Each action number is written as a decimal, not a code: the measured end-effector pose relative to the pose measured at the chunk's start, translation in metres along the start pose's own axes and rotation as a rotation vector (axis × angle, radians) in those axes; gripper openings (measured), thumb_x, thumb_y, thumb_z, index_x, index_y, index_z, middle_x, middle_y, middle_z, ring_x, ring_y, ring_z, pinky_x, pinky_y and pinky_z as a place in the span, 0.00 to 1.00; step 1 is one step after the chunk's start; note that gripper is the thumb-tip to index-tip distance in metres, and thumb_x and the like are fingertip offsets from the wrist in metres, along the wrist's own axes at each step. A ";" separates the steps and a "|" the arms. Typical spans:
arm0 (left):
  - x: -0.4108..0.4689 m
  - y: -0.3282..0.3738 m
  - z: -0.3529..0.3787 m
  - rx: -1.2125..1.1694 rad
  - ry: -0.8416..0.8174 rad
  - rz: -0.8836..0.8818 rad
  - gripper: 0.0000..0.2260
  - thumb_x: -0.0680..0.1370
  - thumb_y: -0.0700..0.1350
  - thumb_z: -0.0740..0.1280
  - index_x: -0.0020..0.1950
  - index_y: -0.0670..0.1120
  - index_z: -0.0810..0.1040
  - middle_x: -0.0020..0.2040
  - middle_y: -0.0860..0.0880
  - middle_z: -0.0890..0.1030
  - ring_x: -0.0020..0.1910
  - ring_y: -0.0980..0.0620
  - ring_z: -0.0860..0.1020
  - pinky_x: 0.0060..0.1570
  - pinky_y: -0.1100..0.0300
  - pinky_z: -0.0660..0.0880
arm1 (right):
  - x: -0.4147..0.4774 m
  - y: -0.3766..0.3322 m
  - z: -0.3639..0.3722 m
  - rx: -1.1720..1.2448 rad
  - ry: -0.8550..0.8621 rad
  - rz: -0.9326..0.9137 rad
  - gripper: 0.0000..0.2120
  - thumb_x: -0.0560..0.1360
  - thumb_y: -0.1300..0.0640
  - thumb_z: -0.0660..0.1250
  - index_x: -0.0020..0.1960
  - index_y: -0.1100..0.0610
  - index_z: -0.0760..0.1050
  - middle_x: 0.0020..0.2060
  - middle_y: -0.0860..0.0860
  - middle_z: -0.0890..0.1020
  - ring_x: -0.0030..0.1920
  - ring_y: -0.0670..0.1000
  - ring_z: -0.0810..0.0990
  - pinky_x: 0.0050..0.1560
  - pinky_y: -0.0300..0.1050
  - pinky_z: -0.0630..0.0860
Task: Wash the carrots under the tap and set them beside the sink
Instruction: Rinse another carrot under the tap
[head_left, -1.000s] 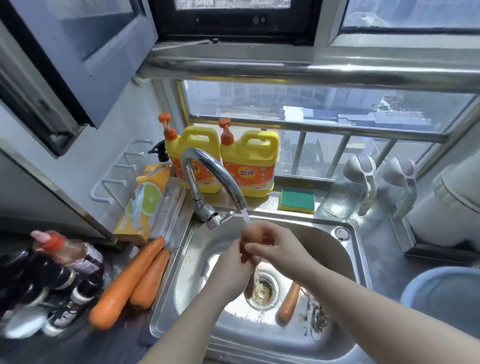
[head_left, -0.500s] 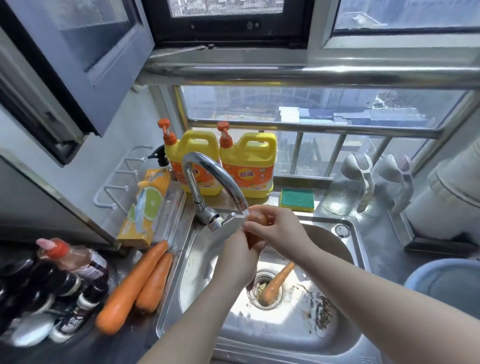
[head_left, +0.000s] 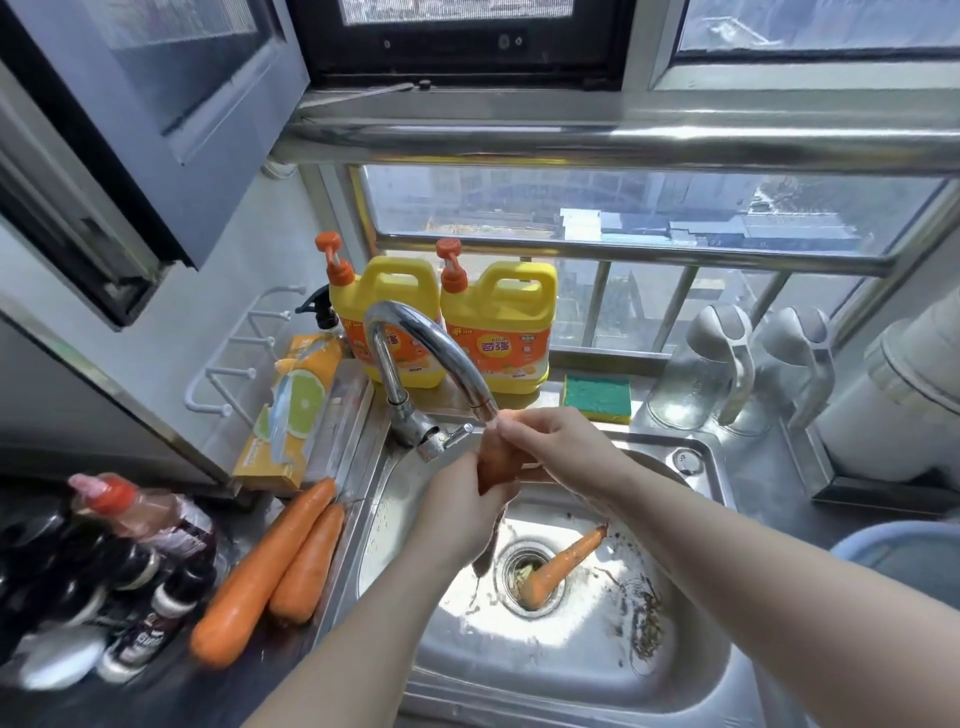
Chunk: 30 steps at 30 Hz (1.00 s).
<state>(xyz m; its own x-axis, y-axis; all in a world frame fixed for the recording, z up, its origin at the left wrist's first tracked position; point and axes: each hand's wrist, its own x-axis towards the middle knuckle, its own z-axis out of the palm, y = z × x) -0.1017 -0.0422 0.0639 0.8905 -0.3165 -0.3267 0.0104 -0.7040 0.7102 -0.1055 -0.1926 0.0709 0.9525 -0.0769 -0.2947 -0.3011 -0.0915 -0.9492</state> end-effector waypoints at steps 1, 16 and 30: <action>0.000 -0.001 0.001 0.004 0.007 -0.004 0.14 0.73 0.59 0.67 0.58 0.60 0.75 0.47 0.57 0.84 0.49 0.53 0.82 0.53 0.48 0.80 | 0.001 0.001 -0.001 0.003 -0.008 -0.004 0.11 0.79 0.51 0.70 0.51 0.58 0.85 0.46 0.57 0.87 0.52 0.57 0.86 0.58 0.56 0.82; 0.004 0.000 0.005 0.017 0.049 0.020 0.07 0.78 0.55 0.66 0.55 0.58 0.76 0.43 0.54 0.84 0.43 0.51 0.83 0.46 0.50 0.81 | 0.004 0.009 0.001 -0.435 0.074 -0.227 0.11 0.68 0.50 0.76 0.43 0.56 0.80 0.36 0.51 0.83 0.37 0.49 0.79 0.44 0.49 0.79; 0.008 -0.006 0.003 0.001 0.025 0.017 0.07 0.78 0.54 0.68 0.56 0.59 0.77 0.47 0.56 0.84 0.49 0.53 0.81 0.52 0.50 0.79 | 0.003 0.005 0.006 -0.411 0.151 -0.294 0.10 0.71 0.50 0.76 0.34 0.49 0.78 0.28 0.42 0.79 0.31 0.38 0.75 0.36 0.33 0.71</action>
<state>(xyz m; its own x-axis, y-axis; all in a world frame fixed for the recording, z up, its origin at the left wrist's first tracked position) -0.0963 -0.0422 0.0556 0.9017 -0.3123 -0.2990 -0.0052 -0.6994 0.7147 -0.1038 -0.1872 0.0647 0.9913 -0.1293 0.0254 -0.0445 -0.5101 -0.8590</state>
